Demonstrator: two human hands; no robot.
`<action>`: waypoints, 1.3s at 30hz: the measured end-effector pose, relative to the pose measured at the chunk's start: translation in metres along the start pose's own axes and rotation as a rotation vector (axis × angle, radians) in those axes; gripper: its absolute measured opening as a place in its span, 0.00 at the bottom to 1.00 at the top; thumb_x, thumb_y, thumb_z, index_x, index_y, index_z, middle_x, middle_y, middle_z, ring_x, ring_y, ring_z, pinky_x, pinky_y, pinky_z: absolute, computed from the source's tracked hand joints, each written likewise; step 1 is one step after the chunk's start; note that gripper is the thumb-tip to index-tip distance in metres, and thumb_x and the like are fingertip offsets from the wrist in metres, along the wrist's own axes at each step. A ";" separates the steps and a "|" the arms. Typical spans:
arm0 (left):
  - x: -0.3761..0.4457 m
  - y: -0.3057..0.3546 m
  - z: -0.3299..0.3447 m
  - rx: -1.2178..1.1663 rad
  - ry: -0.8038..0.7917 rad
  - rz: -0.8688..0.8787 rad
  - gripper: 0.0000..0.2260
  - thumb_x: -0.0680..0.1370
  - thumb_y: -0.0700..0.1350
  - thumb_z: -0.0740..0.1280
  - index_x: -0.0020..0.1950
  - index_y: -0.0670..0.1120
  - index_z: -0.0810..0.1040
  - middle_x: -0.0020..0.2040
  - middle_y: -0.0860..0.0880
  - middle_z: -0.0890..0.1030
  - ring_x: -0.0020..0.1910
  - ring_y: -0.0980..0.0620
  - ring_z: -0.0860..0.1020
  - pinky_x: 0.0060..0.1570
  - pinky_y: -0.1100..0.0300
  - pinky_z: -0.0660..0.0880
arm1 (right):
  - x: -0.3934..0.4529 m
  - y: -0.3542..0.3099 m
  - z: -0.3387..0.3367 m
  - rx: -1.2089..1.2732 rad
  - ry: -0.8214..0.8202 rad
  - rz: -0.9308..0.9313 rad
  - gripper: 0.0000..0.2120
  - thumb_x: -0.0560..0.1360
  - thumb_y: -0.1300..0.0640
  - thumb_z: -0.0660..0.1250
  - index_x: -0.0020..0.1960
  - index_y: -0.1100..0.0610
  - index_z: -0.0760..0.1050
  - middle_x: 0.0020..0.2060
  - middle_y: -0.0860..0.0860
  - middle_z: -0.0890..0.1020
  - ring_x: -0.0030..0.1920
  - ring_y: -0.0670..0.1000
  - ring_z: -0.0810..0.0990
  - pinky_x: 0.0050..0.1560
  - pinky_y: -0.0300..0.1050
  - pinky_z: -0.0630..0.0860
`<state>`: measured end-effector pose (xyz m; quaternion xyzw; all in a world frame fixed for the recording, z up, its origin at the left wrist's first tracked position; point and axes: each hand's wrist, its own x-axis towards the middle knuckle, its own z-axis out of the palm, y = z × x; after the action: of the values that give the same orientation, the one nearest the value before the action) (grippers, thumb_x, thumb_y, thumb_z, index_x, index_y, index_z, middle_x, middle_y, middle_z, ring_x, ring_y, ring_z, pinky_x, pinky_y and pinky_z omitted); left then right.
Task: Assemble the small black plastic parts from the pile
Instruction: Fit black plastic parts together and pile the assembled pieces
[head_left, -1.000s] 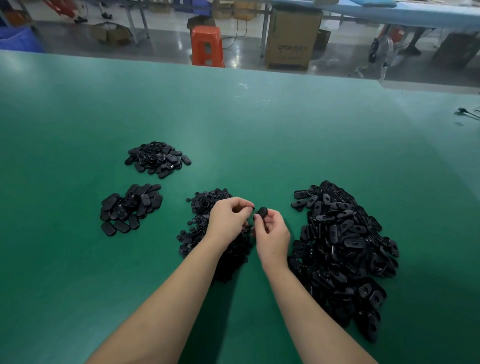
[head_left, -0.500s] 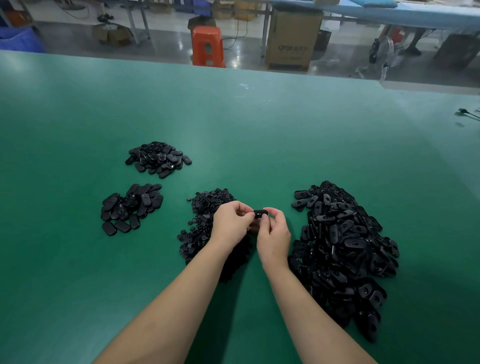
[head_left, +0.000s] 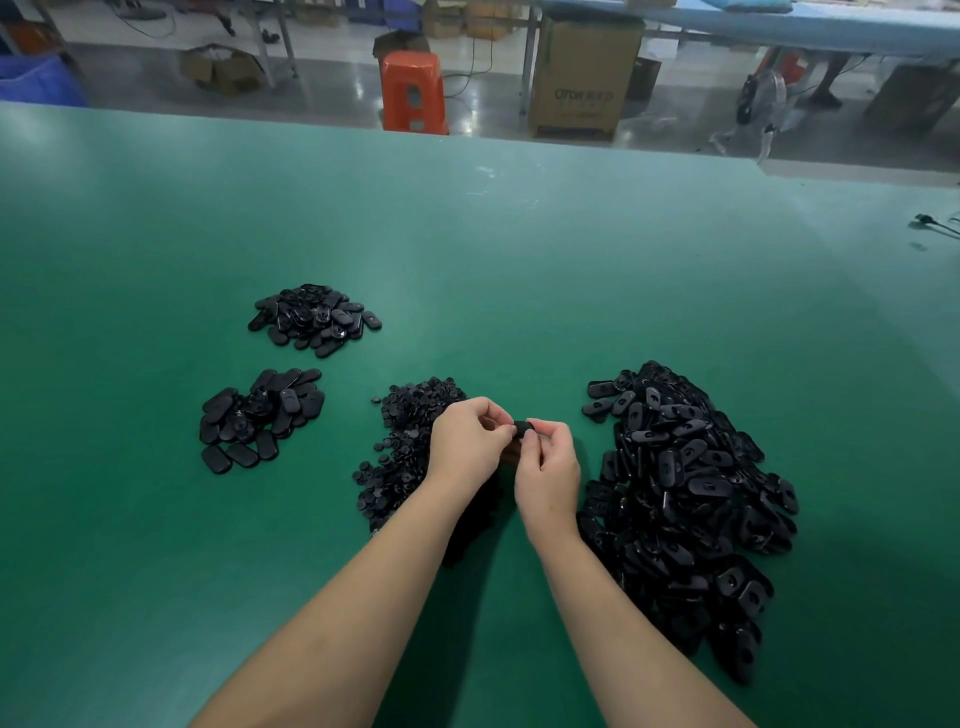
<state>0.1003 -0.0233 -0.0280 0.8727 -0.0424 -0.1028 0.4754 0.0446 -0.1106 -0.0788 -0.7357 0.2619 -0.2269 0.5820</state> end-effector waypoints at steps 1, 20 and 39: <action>0.001 0.000 0.001 -0.005 0.009 0.004 0.03 0.73 0.43 0.74 0.42 0.49 0.82 0.39 0.51 0.84 0.41 0.51 0.82 0.45 0.57 0.78 | 0.001 0.001 0.000 0.015 -0.007 0.010 0.07 0.82 0.62 0.61 0.51 0.51 0.73 0.45 0.48 0.84 0.47 0.46 0.83 0.48 0.34 0.76; 0.000 -0.002 -0.002 -0.271 -0.171 -0.066 0.06 0.78 0.34 0.69 0.53 0.37 0.84 0.42 0.41 0.85 0.29 0.52 0.79 0.29 0.61 0.76 | 0.003 0.006 0.002 0.050 -0.042 0.032 0.10 0.82 0.61 0.61 0.57 0.49 0.77 0.51 0.45 0.85 0.54 0.43 0.82 0.59 0.48 0.79; 0.000 -0.007 0.005 -0.240 -0.135 -0.068 0.03 0.74 0.38 0.72 0.42 0.46 0.84 0.36 0.49 0.86 0.30 0.50 0.83 0.37 0.51 0.84 | 0.003 0.007 0.001 0.039 -0.051 -0.016 0.13 0.81 0.61 0.63 0.52 0.43 0.76 0.48 0.43 0.84 0.51 0.43 0.82 0.55 0.44 0.79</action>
<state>0.0986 -0.0237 -0.0372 0.8016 -0.0322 -0.1815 0.5688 0.0471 -0.1131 -0.0855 -0.7317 0.2365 -0.2181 0.6009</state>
